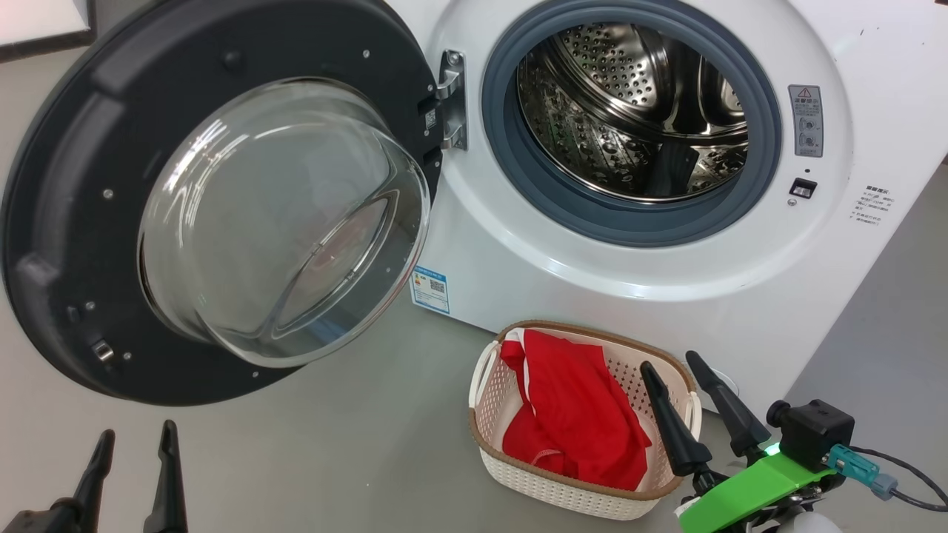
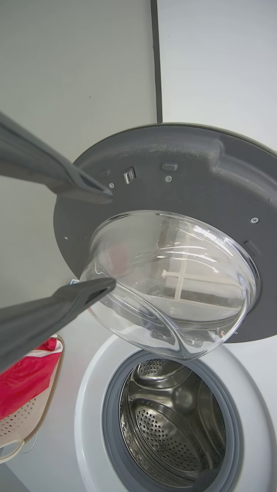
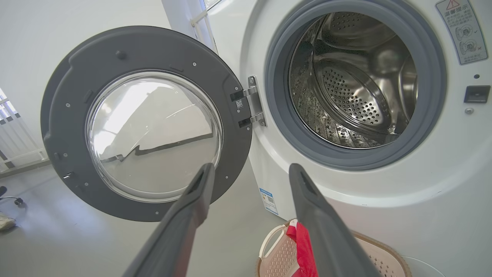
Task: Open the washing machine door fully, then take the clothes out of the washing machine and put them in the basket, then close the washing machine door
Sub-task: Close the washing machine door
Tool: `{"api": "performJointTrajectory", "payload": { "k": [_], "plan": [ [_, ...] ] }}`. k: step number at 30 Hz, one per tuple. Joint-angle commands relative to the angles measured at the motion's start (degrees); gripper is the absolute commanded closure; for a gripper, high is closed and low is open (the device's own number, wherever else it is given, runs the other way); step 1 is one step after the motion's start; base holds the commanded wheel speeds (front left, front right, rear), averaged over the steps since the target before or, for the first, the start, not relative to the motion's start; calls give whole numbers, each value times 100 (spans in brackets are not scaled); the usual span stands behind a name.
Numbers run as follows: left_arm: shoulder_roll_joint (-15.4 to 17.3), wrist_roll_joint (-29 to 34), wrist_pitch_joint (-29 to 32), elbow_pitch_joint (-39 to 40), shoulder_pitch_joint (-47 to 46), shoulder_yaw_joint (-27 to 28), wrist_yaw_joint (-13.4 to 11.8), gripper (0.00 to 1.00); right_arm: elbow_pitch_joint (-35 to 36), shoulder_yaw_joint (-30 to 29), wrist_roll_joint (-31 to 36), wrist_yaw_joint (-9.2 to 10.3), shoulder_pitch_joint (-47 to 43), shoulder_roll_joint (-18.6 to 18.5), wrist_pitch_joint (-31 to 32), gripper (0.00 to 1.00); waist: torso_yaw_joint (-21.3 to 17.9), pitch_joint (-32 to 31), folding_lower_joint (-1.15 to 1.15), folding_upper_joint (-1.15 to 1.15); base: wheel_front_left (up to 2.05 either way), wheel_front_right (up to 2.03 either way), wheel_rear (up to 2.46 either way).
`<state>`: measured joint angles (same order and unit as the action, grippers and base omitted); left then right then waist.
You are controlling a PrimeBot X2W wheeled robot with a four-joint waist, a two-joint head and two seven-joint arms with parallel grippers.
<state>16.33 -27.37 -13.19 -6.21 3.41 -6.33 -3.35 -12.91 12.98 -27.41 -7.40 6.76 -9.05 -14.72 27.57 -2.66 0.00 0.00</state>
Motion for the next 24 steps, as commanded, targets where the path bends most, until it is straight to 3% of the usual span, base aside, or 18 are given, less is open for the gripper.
{"api": "performJointTrajectory", "payload": {
  "k": [1,10,11,12,15,16,24],
  "plan": [
    [193,15,-21,164,-156,192,-64,0,121,154,-15,-9,23,-40,-28,0,2,-3,0,0,0,0,0],
    [246,-23,-10,183,-184,187,-71,2,120,150,-2,-9,25,-35,-28,0,5,14,0,0,0,0,0],
    [255,-27,-9,188,-190,189,-71,13,121,149,0,-9,26,-34,-28,0,2,18,0,0,0,0,0],
    [255,-27,-9,188,-190,189,-71,13,121,149,0,-9,26,-34,-28,0,2,18,0,0,0,0,0],
    [292,-40,-5,219,-212,204,-70,83,125,144,8,-9,27,-29,-28,0,-8,37,0,0,0,0,0],
    [309,-39,-5,237,-224,209,-67,100,126,140,12,-9,31,-28,-28,0,-10,47,0,0,0,0,0],
    [482,-257,10,496,-467,386,99,100,125,87,47,-9,59,-5,-28,0,-3,105,0,0,0,0,0]
  ]
}}
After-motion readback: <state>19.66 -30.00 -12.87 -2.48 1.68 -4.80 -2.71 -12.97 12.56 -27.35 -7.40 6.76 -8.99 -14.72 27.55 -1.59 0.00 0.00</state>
